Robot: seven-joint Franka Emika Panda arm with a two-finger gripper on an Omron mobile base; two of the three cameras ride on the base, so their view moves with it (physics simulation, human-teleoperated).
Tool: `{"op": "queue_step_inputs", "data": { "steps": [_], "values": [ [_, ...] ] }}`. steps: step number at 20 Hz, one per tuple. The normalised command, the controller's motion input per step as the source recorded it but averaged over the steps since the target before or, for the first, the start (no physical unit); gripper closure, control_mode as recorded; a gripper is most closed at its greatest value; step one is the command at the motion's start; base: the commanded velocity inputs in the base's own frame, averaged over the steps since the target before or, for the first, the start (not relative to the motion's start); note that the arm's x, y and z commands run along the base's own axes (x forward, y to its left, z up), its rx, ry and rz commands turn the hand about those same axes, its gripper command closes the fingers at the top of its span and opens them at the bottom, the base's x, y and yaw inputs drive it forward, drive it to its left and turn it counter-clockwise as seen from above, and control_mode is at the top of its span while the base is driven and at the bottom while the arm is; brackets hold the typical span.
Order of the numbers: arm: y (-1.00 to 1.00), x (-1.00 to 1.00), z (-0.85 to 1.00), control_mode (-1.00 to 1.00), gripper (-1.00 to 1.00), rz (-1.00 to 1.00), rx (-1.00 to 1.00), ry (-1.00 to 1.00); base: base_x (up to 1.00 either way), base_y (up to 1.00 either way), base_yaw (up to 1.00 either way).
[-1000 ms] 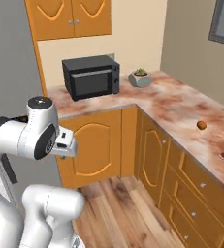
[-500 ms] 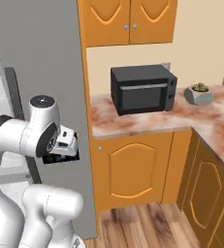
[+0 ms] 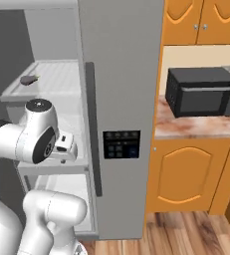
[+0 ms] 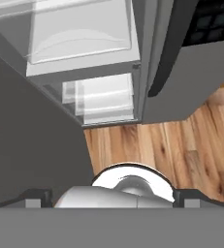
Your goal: Open the fridge, remove the tangerine, eggplant, and steak, and place them on any counter.
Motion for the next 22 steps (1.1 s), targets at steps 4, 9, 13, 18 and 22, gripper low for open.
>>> {"op": "queue_step_inputs", "data": {
  "steps": [4, 9, 13, 18, 22],
  "values": [
    [0.00, 0.00, 0.00, 1.00, -1.00, 0.00, 0.00, 0.00, 0.51, -0.04, 0.35],
    [0.00, 0.00, 0.00, 1.00, -1.00, 0.00, 0.00, 0.00, -0.32, -0.04, 0.33],
    [0.00, 0.00, 0.00, 1.00, -1.00, 0.00, 0.00, 0.00, -0.31, -0.34, 0.33],
    [0.00, 0.00, 0.00, 1.00, -1.00, 0.00, 0.00, 0.00, -0.72, -0.64, 0.26],
    [0.00, 0.00, 0.00, 1.00, -1.00, 0.00, 0.00, 0.00, 0.05, -0.62, 0.13]
  ]
}}
